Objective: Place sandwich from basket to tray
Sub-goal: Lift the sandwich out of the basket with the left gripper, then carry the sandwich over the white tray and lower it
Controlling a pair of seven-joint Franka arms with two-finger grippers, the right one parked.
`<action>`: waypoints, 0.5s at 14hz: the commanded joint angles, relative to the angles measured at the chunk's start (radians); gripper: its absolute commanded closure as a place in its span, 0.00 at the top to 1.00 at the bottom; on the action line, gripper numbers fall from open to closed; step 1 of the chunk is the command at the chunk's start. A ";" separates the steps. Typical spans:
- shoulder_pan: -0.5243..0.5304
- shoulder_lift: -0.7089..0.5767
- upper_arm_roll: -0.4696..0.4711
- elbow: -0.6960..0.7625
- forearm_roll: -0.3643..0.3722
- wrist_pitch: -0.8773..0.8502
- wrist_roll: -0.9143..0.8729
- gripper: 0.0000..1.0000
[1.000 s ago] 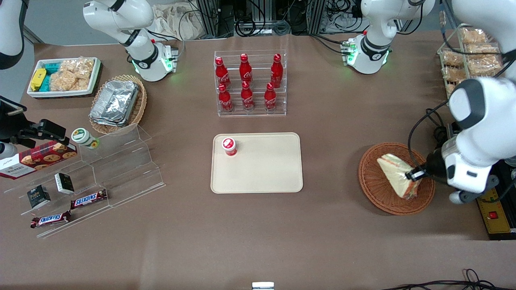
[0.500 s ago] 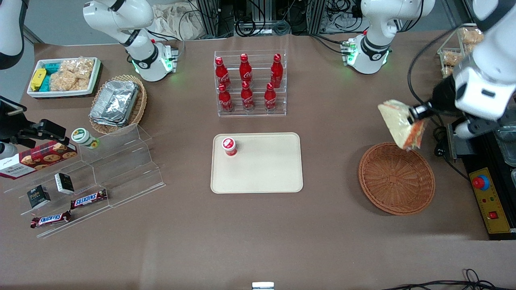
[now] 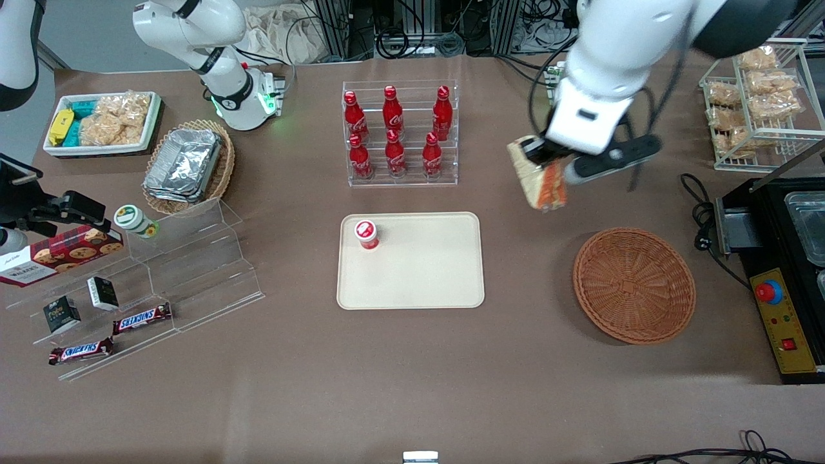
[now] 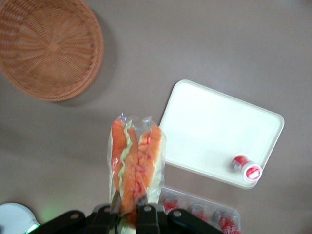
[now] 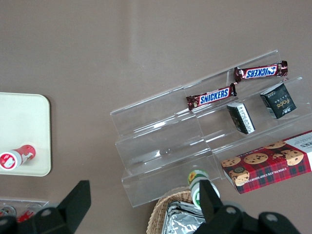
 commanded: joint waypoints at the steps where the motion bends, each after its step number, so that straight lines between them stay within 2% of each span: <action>1: -0.044 0.154 -0.015 0.027 0.053 0.095 -0.066 0.02; 7: -0.127 0.459 -0.013 0.027 0.241 0.344 -0.203 0.02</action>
